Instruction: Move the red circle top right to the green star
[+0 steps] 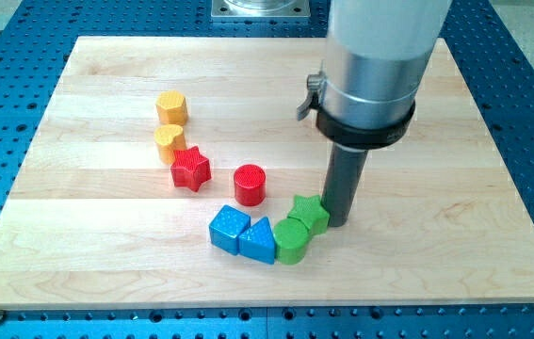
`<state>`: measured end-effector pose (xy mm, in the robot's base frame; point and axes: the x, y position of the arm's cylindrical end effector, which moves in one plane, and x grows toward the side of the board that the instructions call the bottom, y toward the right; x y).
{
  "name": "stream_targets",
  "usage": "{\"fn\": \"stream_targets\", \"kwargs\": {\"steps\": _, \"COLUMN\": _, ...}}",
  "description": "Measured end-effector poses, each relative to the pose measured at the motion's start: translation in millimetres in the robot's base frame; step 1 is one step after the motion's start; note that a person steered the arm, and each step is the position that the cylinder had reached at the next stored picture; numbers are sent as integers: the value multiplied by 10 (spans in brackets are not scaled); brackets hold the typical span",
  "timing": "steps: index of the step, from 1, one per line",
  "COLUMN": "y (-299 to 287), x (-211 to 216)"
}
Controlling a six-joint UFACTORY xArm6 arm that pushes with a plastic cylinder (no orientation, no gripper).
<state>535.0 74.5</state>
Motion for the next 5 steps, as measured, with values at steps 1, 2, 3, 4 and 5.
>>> {"fn": "stream_targets", "kwargs": {"steps": 1, "y": 79, "x": -152}}
{"fn": "stream_targets", "kwargs": {"steps": 2, "y": 47, "x": -560}}
{"fn": "stream_targets", "kwargs": {"steps": 3, "y": -180, "x": -928}}
{"fn": "stream_targets", "kwargs": {"steps": 4, "y": -419, "x": -1742}}
{"fn": "stream_targets", "kwargs": {"steps": 5, "y": -1005, "x": -2700}}
